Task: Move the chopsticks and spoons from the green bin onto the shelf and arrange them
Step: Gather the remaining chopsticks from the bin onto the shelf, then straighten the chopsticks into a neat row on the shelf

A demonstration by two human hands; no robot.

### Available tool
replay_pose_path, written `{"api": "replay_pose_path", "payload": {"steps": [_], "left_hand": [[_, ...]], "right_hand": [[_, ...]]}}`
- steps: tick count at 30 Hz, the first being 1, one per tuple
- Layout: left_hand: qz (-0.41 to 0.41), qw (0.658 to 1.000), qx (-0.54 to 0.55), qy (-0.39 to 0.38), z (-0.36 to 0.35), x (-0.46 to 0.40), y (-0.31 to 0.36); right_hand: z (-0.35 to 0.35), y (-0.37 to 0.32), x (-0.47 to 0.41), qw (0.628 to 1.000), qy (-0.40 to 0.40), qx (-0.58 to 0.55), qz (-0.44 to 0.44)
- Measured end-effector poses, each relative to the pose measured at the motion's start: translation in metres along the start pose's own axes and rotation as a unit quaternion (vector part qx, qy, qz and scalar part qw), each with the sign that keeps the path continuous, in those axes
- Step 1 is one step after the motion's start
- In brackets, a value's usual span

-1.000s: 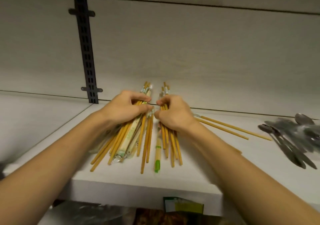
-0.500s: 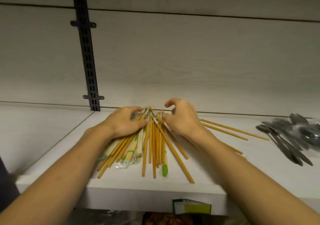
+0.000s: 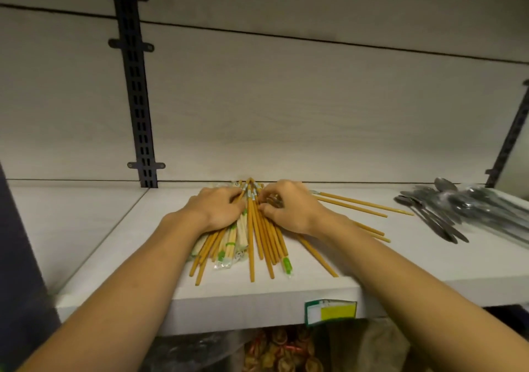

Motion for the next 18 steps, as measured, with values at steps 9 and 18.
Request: {"api": "replay_pose_path", "payload": {"steps": [9, 18], "left_hand": [[0.033, 0.999, -0.014, 0.040, 0.017, 0.040, -0.025], [0.079, 0.994, -0.036, 0.074, 0.028, 0.077, -0.027]], "right_hand": [[0.018, 0.024, 0.012, 0.998, -0.017, 0.042, -0.039], [0.048, 0.098, 0.023, 0.952, -0.148, 0.133, -0.231]]}}
Point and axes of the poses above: each hand's wrist, its own x-axis away from the middle knuckle, its own z-axis out of the back of the hand, y = z × x, the point moved 1 cm from there along -x, towards the middle knuckle, and after that the axes turned 11 degrees about -z, right-handed, at the moved point
